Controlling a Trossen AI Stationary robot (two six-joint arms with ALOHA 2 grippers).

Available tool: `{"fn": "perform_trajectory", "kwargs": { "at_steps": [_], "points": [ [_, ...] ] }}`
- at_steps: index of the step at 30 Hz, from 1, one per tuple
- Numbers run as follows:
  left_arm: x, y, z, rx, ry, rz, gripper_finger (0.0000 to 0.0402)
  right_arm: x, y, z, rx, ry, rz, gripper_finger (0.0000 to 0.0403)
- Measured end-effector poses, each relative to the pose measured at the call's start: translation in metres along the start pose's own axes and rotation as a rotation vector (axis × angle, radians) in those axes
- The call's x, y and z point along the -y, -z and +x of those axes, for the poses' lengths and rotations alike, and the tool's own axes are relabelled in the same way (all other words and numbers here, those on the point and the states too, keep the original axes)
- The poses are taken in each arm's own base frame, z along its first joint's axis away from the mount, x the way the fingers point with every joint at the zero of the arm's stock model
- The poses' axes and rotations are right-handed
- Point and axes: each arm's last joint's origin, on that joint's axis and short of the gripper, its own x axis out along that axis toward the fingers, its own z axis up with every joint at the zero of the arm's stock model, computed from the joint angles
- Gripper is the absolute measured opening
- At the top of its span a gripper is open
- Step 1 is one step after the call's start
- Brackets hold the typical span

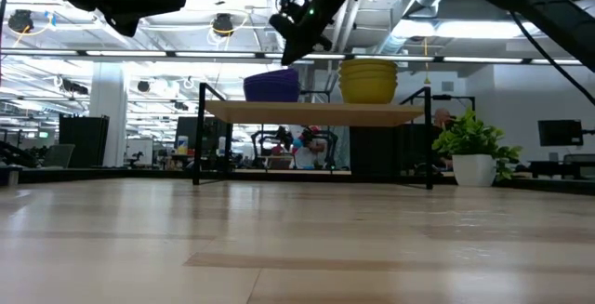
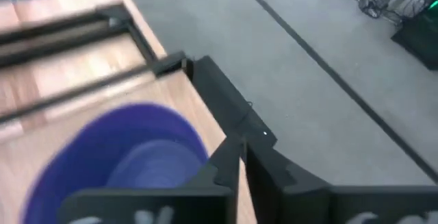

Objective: Pick & Place Mini bowls
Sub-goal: Stack the blue bowl on top of the blue bowl on the shelf

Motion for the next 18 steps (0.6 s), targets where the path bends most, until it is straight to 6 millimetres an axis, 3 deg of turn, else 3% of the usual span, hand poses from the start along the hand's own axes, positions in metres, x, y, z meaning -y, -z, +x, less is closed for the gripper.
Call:
{"fn": "perform_trajectory", "kwargs": {
  "at_steps": [9, 15, 18],
  "points": [
    [0.0, 0.0, 0.0, 0.0, 0.0, 0.0, 0.0088, -0.012, 0.021, 0.02, -0.168, 0.107, -0.212, 0.0002],
    [0.0, 0.0, 0.0, 0.0, 0.001, 0.0, 0.0088, -0.025, 0.014, 0.018, -0.109, 0.108, -0.266, 0.0002],
    [0.0, 0.0, 0.0, 0.0, 0.001, -0.001, 0.0088, -0.03, 0.009, 0.017, -0.09, 0.195, -0.293, 0.0001]
  ]
}}
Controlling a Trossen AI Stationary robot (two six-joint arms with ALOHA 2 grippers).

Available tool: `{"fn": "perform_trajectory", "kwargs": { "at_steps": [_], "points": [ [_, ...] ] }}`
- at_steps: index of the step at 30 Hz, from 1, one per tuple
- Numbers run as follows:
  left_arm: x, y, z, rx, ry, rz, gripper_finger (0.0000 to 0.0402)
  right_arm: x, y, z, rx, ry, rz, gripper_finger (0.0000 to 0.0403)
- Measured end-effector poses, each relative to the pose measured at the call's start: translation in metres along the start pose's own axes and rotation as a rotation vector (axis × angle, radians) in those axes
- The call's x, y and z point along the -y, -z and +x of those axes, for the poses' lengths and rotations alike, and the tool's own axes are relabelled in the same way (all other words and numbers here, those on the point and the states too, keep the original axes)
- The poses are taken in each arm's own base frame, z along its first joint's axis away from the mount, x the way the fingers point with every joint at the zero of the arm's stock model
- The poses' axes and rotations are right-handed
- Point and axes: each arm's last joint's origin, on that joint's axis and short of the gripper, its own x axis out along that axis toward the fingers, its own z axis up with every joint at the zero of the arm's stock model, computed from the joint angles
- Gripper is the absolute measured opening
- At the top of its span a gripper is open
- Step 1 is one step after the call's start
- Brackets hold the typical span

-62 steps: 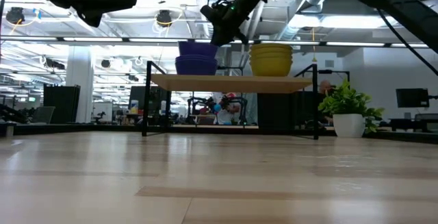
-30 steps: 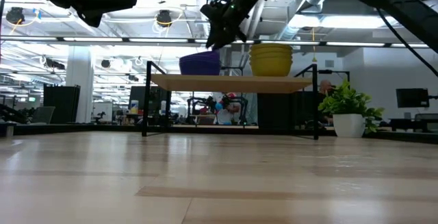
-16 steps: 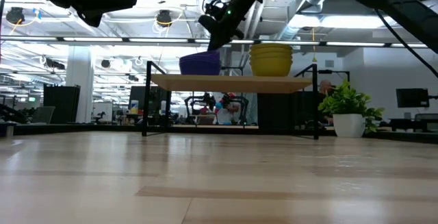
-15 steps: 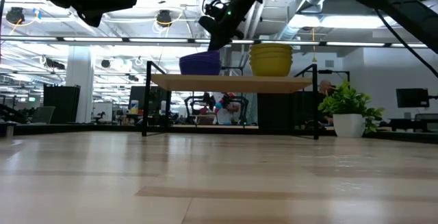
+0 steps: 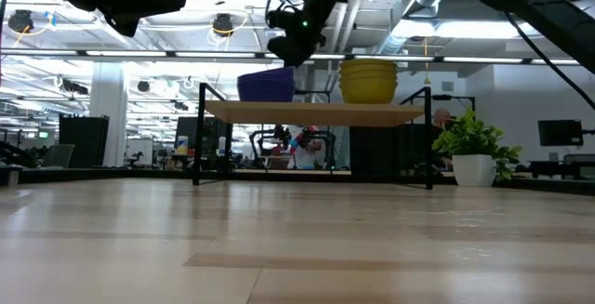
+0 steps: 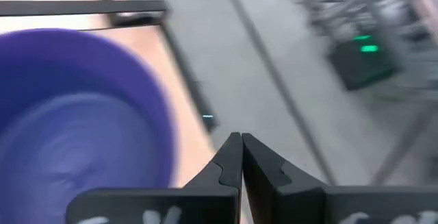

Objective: Pick & Place Mini bowls
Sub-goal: Stack the blue bowl on top of the blue bowl on the shelf

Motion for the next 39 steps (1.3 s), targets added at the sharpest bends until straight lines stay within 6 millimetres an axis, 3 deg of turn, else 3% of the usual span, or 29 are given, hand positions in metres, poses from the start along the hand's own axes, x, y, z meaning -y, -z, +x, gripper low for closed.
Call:
{"fn": "perform_trajectory", "kwargs": {
  "at_steps": [7, 12, 30, 39],
  "points": [
    [0.0, 0.0, 0.0, 0.0, 0.0, 0.0, 0.0088, 0.003, -0.015, -0.007, 0.025, 0.308, -0.031, 0.0001],
    [0.0, 0.0, 0.0, 0.002, 0.0, -0.002, 0.0088, 0.01, -0.025, -0.01, 0.067, 0.437, -0.05, 0.0],
    [0.0, -0.001, 0.0, 0.005, 0.0, -0.005, 0.0088, 0.02, -0.01, 0.003, 0.025, 0.292, -0.104, 0.0],
    [0.0, -0.001, 0.0, 0.007, 0.0, -0.011, 0.0088, 0.02, 0.0, 0.018, -0.025, 0.345, -0.13, 0.0]
  ]
}}
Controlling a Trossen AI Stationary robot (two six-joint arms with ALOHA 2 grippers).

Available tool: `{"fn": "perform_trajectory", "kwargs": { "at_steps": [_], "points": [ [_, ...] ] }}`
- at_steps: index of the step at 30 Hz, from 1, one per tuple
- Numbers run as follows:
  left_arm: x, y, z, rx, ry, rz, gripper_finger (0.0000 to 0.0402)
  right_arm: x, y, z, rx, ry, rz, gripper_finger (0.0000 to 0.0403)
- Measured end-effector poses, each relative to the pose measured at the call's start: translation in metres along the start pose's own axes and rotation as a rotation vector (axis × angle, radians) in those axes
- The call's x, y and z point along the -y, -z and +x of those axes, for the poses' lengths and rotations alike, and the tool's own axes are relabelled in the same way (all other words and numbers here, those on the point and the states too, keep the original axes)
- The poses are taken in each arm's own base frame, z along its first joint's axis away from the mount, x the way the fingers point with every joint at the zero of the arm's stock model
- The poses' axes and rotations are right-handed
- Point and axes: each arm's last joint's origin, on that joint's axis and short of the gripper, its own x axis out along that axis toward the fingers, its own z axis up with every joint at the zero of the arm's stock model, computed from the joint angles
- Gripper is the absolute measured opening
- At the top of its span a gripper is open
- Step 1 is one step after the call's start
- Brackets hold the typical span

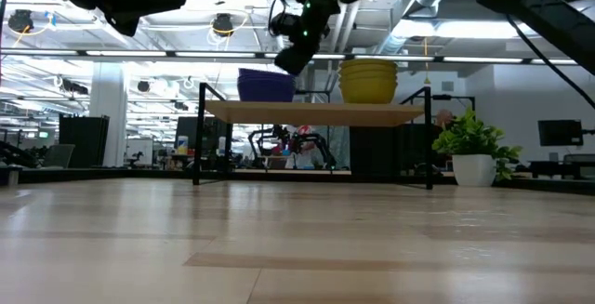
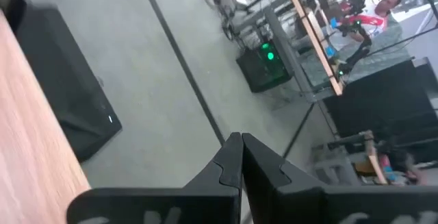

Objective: Pick & Place Mini bowls
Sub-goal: Stack the blue bowl on top of the blue bowl on the shelf, then return to Home Position

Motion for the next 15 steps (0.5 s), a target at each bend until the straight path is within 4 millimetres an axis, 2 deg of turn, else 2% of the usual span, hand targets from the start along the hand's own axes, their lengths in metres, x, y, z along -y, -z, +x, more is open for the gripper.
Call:
{"fn": "perform_trajectory", "kwargs": {
  "at_steps": [7, 15],
  "points": [
    [0.0, 0.0, 0.0, 0.002, 0.0, -0.001, 0.0088, -0.012, 0.007, 0.013, -0.01, 0.013, -0.034, 0.0],
    [0.0, 0.0, 0.0, 0.002, 0.0, 0.008, 0.0088, -0.009, -0.009, -0.005, 0.076, 0.061, -0.024, 0.0]
  ]
}}
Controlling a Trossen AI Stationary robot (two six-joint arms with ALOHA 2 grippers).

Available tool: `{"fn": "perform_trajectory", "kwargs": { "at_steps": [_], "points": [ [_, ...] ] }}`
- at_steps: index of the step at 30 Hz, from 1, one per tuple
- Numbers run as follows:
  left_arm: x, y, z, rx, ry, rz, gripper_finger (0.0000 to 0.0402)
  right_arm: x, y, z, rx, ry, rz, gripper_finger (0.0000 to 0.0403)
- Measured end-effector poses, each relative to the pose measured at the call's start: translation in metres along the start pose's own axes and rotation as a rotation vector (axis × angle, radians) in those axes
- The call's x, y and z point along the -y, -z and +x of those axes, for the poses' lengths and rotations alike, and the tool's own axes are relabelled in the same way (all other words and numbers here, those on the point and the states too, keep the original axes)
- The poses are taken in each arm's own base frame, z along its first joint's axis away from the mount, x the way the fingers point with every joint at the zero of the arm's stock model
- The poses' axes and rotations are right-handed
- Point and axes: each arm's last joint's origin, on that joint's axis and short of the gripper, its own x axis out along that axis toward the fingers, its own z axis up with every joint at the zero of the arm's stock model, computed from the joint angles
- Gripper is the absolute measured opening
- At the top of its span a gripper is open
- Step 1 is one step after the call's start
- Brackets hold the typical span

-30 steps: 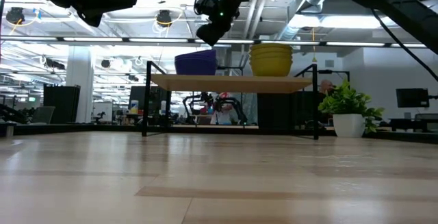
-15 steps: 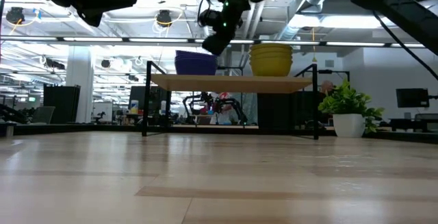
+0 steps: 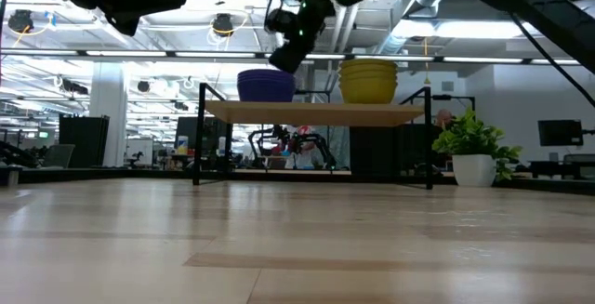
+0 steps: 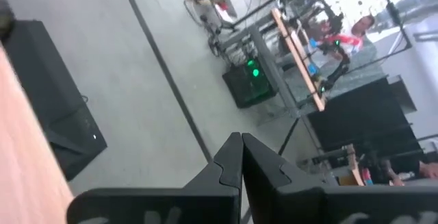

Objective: Pick & Place Mini bowls
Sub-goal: Return to Home Position

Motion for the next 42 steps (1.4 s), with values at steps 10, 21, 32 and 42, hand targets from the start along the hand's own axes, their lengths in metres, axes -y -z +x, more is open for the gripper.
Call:
{"fn": "perform_trajectory", "kwargs": {
  "at_steps": [10, 21, 32, 42],
  "points": [
    [-0.002, -0.007, -0.006, 0.028, 0.011, 0.003, 0.0088, 0.046, -0.016, -0.081, 0.21, -0.243, 0.164, 0.0],
    [0.009, -0.016, -0.028, 0.07, 0.126, 0.065, 0.0088, 0.083, 0.008, -0.173, 0.352, -0.971, 0.256, 0.0],
    [0.013, -0.017, -0.032, 0.062, 0.222, -0.049, 0.0088, 0.045, 0.037, -0.254, 0.493, -1.11, 0.277, 0.0],
    [-0.016, 0.002, -0.003, -0.008, 0.285, -0.235, 0.0088, -0.017, 0.123, -0.309, 0.652, -1.108, 0.437, 0.0]
  ]
}}
